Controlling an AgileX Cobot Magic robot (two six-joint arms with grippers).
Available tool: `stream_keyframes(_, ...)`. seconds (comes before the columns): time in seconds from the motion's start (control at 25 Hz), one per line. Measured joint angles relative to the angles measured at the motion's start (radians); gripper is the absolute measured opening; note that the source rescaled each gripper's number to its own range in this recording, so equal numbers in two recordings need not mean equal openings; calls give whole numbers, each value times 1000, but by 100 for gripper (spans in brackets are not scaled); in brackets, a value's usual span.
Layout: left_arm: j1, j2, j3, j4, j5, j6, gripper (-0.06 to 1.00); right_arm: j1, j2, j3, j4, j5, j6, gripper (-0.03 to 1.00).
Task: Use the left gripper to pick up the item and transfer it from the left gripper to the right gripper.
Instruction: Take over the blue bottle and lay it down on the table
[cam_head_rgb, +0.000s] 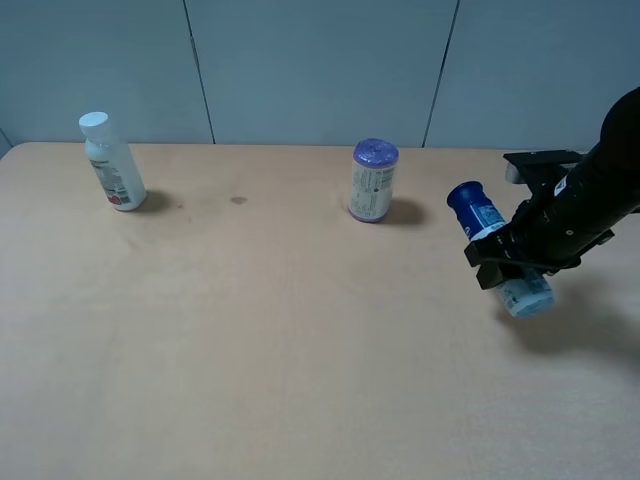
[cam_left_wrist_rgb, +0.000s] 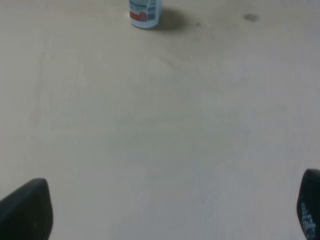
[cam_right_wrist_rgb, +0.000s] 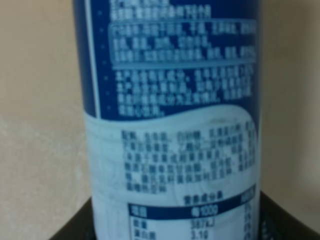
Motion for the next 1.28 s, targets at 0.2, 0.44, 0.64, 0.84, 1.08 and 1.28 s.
stream_keyframes(0.2,0,0,0,0,0,0,96,0,45,0,10,-14,-19,14)
stream_keyframes(0.44,0,0,0,0,0,0,96,0,81,0,26,-48,-30,14)
stream_keyframes(0.64,0,0,0,0,0,0,96,0,116,0,27,-51,-30,14)
stream_keyframes(0.84,0,0,0,0,0,0,96,0,117,0,29,-51,-30,14)
stream_keyframes(1.08,0,0,0,0,0,0,96,0,117,-2,22,-68,-30,57)
stream_keyframes(1.28,0,0,0,0,-1,0,96,0,117,-4,18,-88,-30,96)
